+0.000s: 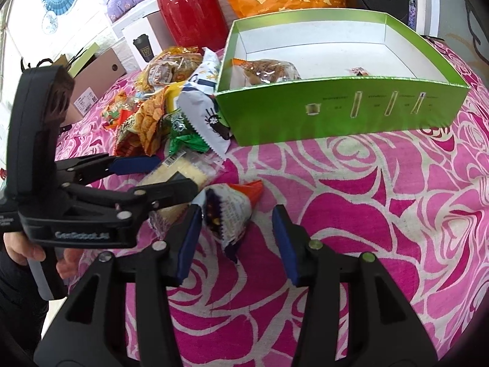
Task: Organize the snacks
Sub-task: 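Carry the wrapped biscuit with left tool while right tool carries a small snack into box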
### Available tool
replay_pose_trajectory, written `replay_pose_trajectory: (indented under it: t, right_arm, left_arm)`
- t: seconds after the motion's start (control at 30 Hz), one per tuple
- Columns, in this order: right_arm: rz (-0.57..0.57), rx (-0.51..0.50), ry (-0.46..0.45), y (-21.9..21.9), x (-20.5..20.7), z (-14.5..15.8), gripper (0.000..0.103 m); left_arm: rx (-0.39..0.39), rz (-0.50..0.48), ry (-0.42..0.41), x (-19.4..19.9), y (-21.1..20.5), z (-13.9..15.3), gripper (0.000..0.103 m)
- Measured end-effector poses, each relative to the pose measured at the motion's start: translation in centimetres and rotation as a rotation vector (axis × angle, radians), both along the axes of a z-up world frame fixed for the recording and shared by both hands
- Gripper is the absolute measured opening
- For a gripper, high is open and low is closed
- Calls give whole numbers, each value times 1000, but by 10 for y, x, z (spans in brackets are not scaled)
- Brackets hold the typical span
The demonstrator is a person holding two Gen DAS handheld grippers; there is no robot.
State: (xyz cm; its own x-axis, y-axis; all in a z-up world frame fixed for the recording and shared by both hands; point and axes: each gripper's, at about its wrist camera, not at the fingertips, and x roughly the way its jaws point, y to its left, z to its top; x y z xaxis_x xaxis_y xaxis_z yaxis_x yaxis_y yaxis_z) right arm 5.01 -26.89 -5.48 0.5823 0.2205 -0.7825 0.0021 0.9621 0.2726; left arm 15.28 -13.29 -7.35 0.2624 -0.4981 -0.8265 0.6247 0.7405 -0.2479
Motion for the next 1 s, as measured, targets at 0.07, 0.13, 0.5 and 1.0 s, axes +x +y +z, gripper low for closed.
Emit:
replay_pose_trajectory:
  t: [0.07,0.13,0.5,1.0]
  right_arm:
    - [6,-3,-2,2,1,1,50]
    - [20,-20,7,6,3,-1,39]
    - [-35,-4,-85,-21,-17,34,31]
    - [-221,-33,-253,-93,5,94,31]
  left_arm:
    - [38,1,-23,-2,-3,-2,78]
    - [54,6,-46,-11,-6,-3,77]
    - [45,19,-75,-38,-10,10,58]
    - [-191,7,-236,-31,-30,134,58]
